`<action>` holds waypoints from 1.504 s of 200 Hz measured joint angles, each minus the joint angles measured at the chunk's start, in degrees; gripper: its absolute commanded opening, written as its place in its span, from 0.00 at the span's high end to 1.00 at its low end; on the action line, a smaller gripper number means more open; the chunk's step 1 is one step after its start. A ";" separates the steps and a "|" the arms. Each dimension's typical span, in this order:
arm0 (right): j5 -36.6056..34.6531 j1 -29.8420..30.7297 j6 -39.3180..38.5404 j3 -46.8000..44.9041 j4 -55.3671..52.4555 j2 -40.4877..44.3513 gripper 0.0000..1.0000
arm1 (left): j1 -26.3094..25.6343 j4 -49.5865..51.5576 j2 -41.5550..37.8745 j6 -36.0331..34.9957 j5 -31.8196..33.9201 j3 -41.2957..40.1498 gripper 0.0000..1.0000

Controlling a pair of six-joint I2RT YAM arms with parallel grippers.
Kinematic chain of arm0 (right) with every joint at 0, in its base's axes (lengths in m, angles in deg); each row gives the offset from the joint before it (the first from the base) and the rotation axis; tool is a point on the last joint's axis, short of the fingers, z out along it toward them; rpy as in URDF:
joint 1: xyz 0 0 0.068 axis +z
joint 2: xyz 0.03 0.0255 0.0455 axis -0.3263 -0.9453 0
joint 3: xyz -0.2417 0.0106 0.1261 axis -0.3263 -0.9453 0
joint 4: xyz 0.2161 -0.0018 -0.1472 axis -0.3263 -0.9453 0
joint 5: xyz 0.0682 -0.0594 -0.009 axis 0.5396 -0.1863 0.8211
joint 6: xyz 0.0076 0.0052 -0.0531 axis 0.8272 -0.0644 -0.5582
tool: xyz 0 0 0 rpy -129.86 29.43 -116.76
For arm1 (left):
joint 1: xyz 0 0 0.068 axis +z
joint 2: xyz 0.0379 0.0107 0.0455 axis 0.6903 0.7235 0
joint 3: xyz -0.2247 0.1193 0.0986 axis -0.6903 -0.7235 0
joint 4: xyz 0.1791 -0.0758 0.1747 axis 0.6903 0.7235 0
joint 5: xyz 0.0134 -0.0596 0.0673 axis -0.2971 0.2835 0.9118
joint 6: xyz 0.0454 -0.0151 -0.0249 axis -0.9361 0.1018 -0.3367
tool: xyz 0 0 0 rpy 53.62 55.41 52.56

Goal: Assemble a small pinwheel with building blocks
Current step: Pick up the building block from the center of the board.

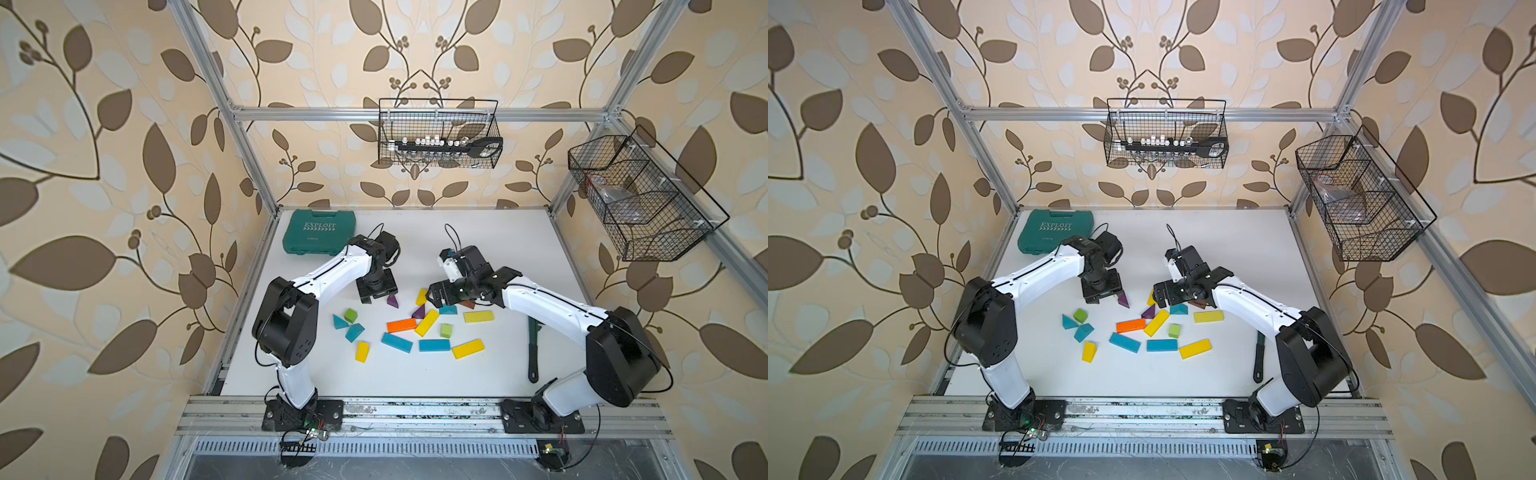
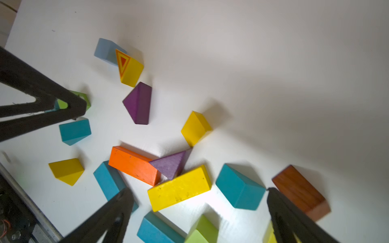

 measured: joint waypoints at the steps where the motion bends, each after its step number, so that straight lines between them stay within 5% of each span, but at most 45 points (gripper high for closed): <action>1: -0.04 -0.15 0.02 -0.20 -0.09 0.24 0.00 | -0.07 0.02 0.15 0.09 0.02 0.11 0.35; 55: -0.22 -3.76 0.11 -4.24 -0.31 9.40 0.01 | -2.25 1.40 8.70 5.38 1.14 4.70 0.41; 144: 1.57 -6.45 -2.47 -7.45 -0.35 13.05 0.00 | -2.97 3.02 15.85 7.30 2.58 10.73 0.50; 243: 2.36 -7.10 -2.71 -7.91 -0.26 13.33 0.00 | -3.02 3.43 17.97 5.66 2.95 12.87 0.71; 301: 2.34 -7.37 -2.89 -8.09 -0.28 13.40 0.00 | -3.02 6.29 17.33 -2.23 3.78 15.45 0.82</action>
